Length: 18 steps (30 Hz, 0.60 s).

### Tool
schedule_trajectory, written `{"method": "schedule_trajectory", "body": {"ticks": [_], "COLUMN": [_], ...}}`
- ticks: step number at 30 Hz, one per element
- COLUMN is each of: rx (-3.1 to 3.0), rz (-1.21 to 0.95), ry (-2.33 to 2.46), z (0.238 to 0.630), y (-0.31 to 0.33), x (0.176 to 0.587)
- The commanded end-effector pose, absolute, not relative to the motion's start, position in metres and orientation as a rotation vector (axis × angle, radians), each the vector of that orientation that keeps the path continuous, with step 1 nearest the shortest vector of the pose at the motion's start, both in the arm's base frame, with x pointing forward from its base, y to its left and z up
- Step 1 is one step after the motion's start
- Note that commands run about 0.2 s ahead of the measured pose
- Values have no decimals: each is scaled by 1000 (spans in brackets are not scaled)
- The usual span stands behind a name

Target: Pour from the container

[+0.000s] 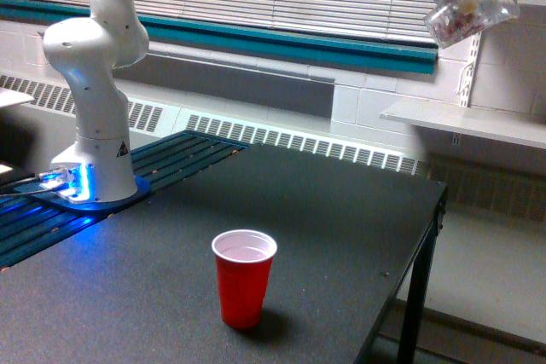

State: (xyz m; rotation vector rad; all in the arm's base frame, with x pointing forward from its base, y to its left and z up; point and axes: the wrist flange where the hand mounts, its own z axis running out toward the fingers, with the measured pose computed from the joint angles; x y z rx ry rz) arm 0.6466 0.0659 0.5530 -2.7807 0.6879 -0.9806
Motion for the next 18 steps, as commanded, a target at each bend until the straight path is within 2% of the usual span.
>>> {"method": "schedule_trajectory", "body": {"ticks": [1, 18], "rx": [-2784, -2782], "rz": [-987, -993], "ry": [698, 750], "z": [553, 537], "y": [63, 35], "x": [647, 628]}}
